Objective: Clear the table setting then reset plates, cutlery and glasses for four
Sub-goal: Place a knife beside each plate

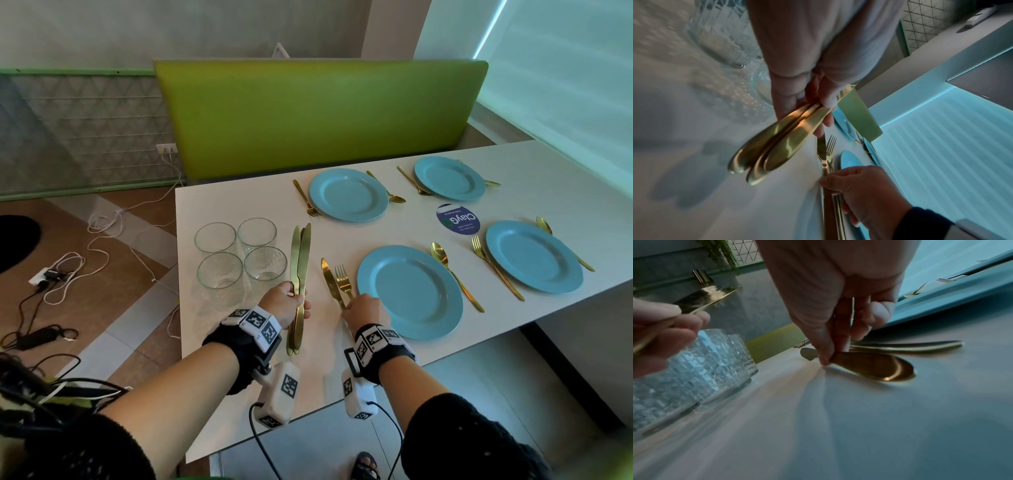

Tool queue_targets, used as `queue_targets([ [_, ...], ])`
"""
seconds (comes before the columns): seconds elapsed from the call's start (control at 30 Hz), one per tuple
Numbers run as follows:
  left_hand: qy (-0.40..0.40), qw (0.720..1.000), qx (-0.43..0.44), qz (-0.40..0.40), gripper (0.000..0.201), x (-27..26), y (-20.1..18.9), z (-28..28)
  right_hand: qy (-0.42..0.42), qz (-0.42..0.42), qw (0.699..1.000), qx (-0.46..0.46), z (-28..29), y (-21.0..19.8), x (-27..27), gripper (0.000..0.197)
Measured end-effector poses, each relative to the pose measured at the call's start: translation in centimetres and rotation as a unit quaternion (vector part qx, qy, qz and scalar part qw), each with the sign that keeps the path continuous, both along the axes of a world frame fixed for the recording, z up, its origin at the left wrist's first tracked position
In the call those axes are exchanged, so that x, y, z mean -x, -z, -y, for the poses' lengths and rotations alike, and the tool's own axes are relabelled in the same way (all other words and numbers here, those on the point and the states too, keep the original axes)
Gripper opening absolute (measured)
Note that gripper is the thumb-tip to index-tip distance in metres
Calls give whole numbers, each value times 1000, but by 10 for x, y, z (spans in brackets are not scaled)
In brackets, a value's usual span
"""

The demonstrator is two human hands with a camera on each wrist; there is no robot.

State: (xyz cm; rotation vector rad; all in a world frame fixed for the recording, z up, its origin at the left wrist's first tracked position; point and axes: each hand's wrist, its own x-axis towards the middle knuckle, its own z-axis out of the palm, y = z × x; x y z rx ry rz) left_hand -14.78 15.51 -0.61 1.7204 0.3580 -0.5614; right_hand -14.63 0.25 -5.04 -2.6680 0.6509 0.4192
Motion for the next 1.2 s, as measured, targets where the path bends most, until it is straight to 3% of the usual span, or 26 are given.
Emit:
queue_targets([
  [0.67,-18,1000,-1,6,13,-3,0,-8,20,11,1000,-7,6,5,1,23],
  [1.0,-19,1000,16,-6,12,-7,-1,0,59,74,992,-87,49,-27,1,8],
  [1.2,7,999,41,-18,17,-5,-8,21,63,73,983,-154,70,-42,18,23],
])
